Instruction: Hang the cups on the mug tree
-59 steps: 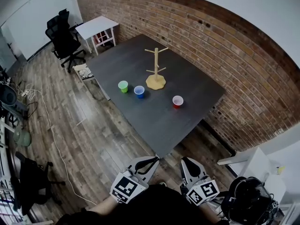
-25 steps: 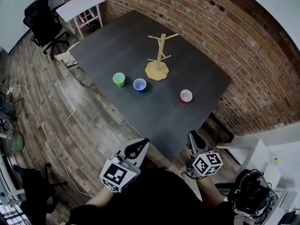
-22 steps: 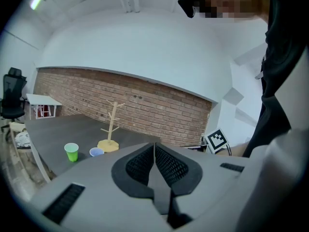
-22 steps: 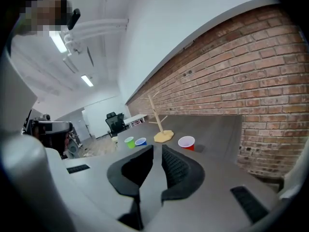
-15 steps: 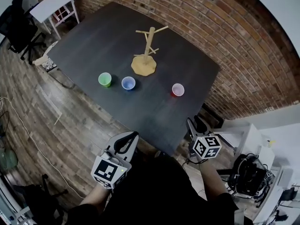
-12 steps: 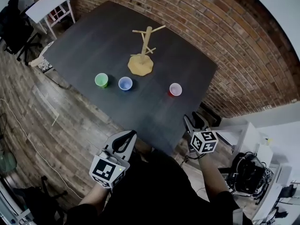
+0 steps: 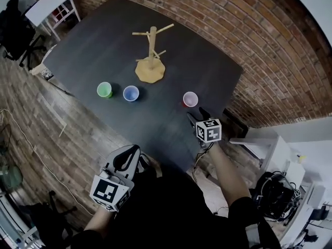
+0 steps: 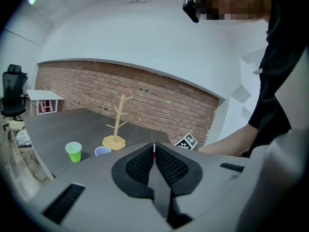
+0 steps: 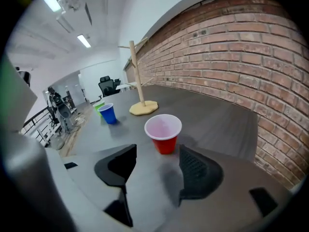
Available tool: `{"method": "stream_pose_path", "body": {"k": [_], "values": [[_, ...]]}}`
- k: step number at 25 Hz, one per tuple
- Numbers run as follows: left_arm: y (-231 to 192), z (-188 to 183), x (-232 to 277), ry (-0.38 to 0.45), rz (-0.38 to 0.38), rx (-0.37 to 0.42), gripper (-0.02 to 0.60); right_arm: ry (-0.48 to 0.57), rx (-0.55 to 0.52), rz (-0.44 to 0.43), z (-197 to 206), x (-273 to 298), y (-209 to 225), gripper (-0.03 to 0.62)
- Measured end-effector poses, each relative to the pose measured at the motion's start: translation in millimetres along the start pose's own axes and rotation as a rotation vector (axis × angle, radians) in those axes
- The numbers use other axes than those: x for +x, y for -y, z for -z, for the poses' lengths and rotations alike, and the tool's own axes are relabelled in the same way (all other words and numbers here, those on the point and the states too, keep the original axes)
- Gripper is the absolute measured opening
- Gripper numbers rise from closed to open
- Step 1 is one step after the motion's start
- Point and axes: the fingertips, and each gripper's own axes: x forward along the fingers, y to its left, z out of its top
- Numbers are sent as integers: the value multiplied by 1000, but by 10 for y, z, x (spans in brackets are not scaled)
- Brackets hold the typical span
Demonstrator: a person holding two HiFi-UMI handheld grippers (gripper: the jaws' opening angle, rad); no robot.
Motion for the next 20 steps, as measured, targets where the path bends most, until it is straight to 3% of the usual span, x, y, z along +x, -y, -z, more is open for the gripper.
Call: {"method": "stream_pose_path", "body": {"k": [8, 15, 20], "values": [[73, 115, 400, -69, -44, -33, 25, -20, -80, -40, -52, 550, 235, 278], [123, 176, 634, -101, -52, 4, 25, -15, -252, -40, -33, 777, 238, 278], [116, 159, 658, -104, -64, 13, 25, 16, -297, -33, -142, 805, 237, 275]]}}
